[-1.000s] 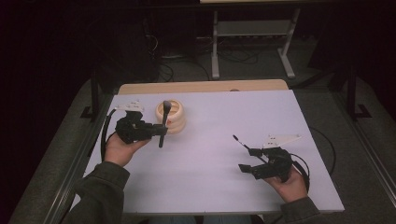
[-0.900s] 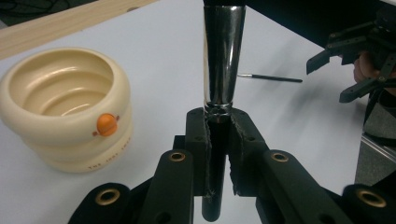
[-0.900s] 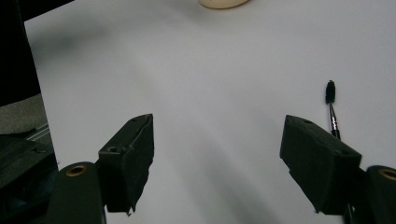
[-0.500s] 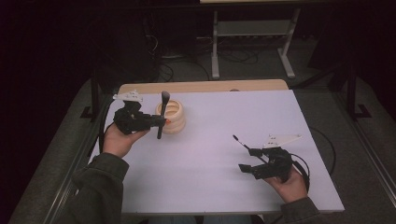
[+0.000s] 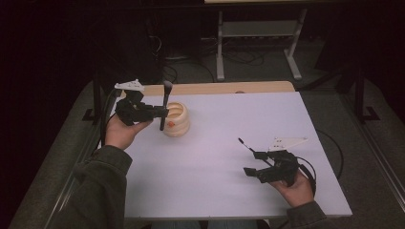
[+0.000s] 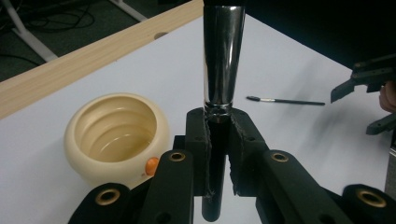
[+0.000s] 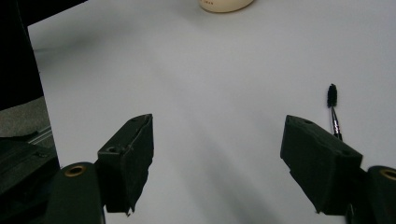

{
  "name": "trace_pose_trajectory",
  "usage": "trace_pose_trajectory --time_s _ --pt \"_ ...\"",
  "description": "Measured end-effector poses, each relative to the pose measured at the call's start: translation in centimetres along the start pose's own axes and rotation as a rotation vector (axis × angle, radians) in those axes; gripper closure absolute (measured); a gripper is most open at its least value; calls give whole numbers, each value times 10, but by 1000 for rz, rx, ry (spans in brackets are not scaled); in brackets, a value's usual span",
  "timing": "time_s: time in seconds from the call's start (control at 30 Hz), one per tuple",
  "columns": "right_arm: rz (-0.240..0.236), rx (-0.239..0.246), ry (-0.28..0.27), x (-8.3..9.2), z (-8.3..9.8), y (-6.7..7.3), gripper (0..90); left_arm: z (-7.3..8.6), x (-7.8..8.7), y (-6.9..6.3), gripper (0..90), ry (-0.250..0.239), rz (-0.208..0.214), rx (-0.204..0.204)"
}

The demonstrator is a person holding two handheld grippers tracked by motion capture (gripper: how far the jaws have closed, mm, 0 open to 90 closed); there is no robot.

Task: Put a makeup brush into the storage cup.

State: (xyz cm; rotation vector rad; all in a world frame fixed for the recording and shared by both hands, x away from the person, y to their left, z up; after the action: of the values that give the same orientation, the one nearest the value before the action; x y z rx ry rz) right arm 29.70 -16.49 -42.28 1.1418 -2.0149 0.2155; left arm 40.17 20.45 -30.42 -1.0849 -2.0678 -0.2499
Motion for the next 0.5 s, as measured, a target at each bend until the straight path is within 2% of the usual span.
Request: trace_pose_trajectory --time_s 0.23,0.5 --pt "0 -5 -9 2 -1 -1 247 -11 -2 8 793 3 -12 0" --pt "0 -8 -20 4 -2 -3 245 -21 -4 20 793 -4 -31 30"
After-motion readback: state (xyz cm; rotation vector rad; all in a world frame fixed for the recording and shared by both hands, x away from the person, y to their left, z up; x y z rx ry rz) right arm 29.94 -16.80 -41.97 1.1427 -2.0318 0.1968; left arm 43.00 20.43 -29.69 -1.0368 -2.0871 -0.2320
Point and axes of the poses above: each handheld gripper's, and its own axes: x roughly backward along the jaws, z roughly out of its underside, y roughly to its left, the point moved 4 cm from there along -x, roughly forward along the jaws, and after that the axes turned 10 degrees about y, right-handed, at the moved point
